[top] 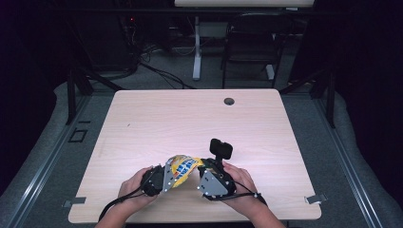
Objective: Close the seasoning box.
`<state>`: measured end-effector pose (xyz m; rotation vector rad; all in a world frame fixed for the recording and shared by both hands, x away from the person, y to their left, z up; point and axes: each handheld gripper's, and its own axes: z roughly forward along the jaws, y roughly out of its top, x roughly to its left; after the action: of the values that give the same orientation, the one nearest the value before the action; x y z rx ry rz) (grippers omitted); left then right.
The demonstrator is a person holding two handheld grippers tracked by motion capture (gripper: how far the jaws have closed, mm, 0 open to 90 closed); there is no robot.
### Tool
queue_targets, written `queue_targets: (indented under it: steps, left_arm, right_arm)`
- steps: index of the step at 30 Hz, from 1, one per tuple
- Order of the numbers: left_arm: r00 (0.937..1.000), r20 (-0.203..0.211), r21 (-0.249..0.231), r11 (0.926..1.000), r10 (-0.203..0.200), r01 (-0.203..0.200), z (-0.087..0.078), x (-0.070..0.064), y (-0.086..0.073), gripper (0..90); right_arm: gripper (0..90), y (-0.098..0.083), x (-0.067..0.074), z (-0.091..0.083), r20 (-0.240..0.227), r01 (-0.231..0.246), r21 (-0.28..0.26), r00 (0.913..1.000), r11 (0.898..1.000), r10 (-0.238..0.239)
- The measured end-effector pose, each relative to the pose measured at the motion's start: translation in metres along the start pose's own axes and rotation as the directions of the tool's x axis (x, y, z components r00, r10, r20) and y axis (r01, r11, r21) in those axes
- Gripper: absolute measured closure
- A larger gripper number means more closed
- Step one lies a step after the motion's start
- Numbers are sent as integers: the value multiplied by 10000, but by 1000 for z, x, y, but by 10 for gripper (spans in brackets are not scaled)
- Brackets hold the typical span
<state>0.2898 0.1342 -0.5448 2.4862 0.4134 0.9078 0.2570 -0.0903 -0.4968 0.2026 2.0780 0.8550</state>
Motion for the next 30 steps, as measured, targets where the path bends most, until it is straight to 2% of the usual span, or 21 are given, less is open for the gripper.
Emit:
queue_targets:
  steps: [9,17,30]
  left_arm:
    - [9985,491,22,9997,-237,236,3,1,-2,835]
    - [9979,571,-15,9996,-293,294,3,2,-3,835]
    - [9930,888,-112,9968,-776,789,3,8,-6,836]
  right_arm:
    - [703,-1,1,1,-41,-34,36,10000,10000,34]
    - [699,-2,1,2,-50,-156,-54,9999,9999,155]
    - [624,-3,-2,1,114,-532,-258,9985,9982,536]
